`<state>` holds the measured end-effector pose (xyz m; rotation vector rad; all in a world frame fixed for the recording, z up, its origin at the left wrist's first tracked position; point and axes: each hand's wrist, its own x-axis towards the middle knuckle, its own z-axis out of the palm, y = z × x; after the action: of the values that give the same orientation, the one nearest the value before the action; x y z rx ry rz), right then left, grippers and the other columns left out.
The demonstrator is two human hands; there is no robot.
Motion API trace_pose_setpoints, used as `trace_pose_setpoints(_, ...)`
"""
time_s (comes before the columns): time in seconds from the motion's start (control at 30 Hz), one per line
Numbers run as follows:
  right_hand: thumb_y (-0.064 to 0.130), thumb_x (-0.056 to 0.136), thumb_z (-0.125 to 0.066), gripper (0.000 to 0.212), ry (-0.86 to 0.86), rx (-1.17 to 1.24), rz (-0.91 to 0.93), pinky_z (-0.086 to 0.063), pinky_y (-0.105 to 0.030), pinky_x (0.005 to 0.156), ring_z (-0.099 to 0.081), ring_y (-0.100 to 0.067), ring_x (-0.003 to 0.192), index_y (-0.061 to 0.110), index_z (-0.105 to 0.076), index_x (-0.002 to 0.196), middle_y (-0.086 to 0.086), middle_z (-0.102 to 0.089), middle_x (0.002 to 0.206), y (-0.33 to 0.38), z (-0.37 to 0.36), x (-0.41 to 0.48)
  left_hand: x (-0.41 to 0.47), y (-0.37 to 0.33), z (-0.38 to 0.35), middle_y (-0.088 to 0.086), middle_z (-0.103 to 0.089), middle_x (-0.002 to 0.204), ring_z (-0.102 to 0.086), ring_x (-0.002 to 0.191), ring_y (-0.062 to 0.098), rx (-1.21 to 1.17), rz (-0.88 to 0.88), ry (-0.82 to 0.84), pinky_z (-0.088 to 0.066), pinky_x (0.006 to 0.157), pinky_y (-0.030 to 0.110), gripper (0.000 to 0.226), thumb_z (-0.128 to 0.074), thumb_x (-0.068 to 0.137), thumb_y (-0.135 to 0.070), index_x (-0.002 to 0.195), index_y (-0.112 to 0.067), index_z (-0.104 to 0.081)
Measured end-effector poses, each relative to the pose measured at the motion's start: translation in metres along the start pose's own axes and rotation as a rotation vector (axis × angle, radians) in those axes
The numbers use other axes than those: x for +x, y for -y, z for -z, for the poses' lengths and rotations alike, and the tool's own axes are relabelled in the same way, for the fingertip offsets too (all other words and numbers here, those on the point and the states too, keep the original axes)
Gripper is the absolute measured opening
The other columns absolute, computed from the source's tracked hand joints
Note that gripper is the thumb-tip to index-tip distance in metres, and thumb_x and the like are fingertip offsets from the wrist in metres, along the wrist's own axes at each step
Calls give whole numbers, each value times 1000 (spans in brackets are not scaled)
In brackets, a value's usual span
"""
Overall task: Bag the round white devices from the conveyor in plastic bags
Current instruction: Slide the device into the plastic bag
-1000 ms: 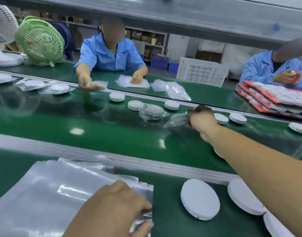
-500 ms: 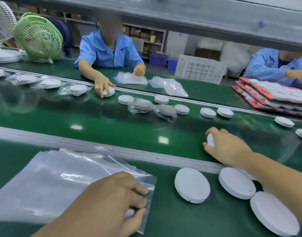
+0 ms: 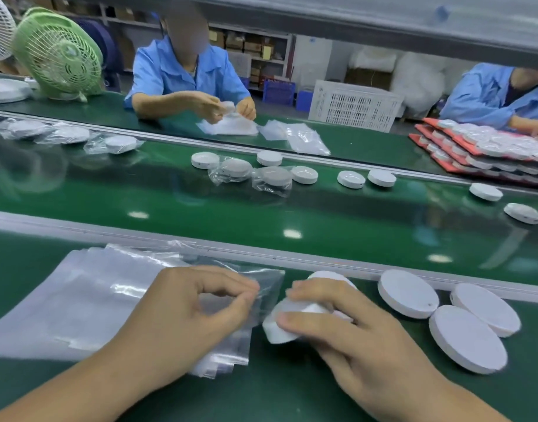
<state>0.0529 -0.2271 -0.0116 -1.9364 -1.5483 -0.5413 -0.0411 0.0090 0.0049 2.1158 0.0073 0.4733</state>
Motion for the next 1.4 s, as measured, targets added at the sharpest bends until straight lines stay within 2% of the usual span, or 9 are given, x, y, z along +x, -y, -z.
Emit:
trace_pose_setpoints(0.23,38,76,-88,30,-422,362,-321,-45,-37,112,-75,-9,100,37,-66,96,19,-77,106,18,-14,7,-9,-14,-1,-16,-72,117,-67,112,5,-282,10,306,-51,93,17,60,-95,66,-33,119,-42,-70)
trace_pose_setpoints(0.53,63,52,-94,52,-599,673,-646,-58,-21,67,-76,-18,78,31,-77,89,-4,-80,88,35,-12,21,-13,-22,-17,-29,-69,115,-67,107,-3,-176,-103,46,-52,87,13,65,-88,72,-30,124,-56,-58)
trace_pose_setpoints(0.67,42,66,-92,30,-685,619,-620,-57,-17,70,-74,-7,81,39,-75,91,8,-78,92,31,0,23,-11,-18,-9,-34,-67,114,-67,100,-6,14,-224,-63,-51,86,10,56,-78,81,-34,130,-51,-55)
trace_pose_setpoints(0.77,37,91,-74,10,-712,696,-805,-56,-31,61,-67,-15,71,38,-73,101,6,-74,94,19,4,13,-11,-12,-11,-26,-69,108,-65,95,-6,318,-444,108,-54,83,16,37,-69,90,-47,126,-42,-63)
trace_pose_setpoints(0.9,27,103,-46,31,-642,918,-1049,-30,-20,45,-40,-17,47,20,-76,103,-11,-60,80,8,1,-1,-18,-8,-19,-29,-69,95,-59,98,-9,386,-286,305,-54,82,19,49,-37,89,-83,104,-48,-68)
trace_pose_setpoints(1.03,40,79,-55,27,-473,739,-945,-46,-29,47,-63,-8,62,38,-74,99,11,-72,86,13,-1,-2,-12,3,-19,-27,-66,93,-54,97,-5,364,-161,249,-46,85,20,38,-40,96,-65,95,-43,-71)
trace_pose_setpoints(1.13,47,84,-65,22,-405,380,-647,-51,-10,73,-68,-2,94,52,-66,105,21,-71,106,16,-4,-6,-14,10,-23,-30,-67,108,-48,106,-6,456,-165,249,-45,92,18,33,-51,92,-61,106,-43,-75)
trace_pose_setpoints(1.27,23,93,-66,28,-332,108,-290,-47,-20,95,-66,-11,113,36,-66,118,22,-68,124,10,-7,-9,-17,10,-23,-28,-67,91,-56,97,-5,425,-104,236,-51,81,21,26,-53,83,-51,85,-36,-74)
trace_pose_setpoints(1.4,14,95,-64,26,-352,103,-246,-47,-25,101,-66,-14,118,26,-68,117,19,-67,129,7,-10,-8,-18,4,-16,-34,-68,91,-66,87,-8,199,51,76,-52,75,12,10,-65,73,-43,79,-39,-72)
